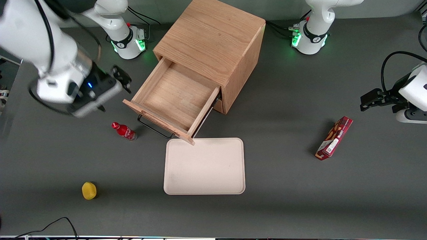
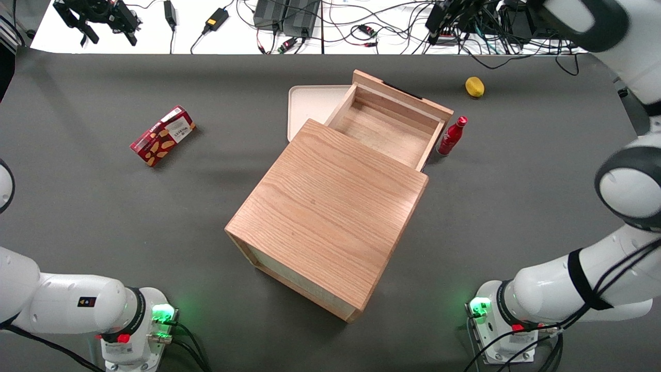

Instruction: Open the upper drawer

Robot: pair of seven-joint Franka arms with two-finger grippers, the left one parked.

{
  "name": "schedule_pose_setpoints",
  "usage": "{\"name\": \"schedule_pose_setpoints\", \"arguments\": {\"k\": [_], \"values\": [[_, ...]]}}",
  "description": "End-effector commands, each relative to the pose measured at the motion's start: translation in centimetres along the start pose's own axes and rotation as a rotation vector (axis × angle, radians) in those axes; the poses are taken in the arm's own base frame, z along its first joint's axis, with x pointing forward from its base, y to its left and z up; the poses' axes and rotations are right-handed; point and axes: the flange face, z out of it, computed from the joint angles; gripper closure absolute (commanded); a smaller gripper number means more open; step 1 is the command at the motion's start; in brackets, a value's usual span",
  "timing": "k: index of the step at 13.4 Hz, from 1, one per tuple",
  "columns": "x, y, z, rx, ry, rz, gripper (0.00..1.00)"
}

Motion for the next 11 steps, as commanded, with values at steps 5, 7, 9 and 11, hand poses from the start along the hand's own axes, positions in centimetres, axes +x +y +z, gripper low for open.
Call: {"name": "schedule_pose_setpoints", "arguments": {"k": [5, 7, 9, 11], "values": [[-5.3, 7.4, -3.3, -0.088, -0.048, 0.585, 0.0], [-6.8, 10.8, -1.2, -0.093, -0.141, 0.657, 0.0], [-8.8, 12.5, 0.8, -0.073, -0.121, 0.711, 0.0], [-11.1, 11.7, 3.7, -0.072, -0.053, 0.72, 0.0]]}}
